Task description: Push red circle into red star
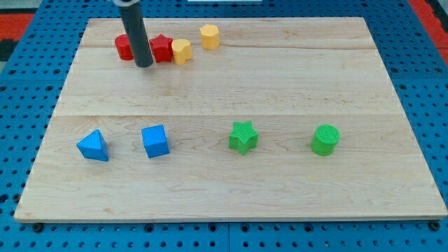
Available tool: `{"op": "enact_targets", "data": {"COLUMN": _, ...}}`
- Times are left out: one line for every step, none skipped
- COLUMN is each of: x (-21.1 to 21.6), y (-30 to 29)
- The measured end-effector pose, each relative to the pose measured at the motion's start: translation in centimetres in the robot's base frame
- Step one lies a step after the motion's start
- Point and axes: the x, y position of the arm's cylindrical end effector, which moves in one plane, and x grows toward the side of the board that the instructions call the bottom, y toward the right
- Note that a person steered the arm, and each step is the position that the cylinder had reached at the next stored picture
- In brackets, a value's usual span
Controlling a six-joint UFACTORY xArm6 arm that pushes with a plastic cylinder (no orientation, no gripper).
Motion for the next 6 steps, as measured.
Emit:
{"op": "enact_targets", "data": {"x": -0.3, "y": 3.3}}
{"op": "enact_targets", "data": {"x": 2.0, "y": -2.5}}
{"op": "enact_targets", "data": {"x": 4.7, "y": -10.6}}
{"op": "enact_targets", "data": {"x": -0.2, "y": -15.1}}
{"op": "enact_targets", "data": {"x": -4.9, "y": -13.8}}
{"op": "enact_targets", "data": {"x": -2.8, "y": -8.2}}
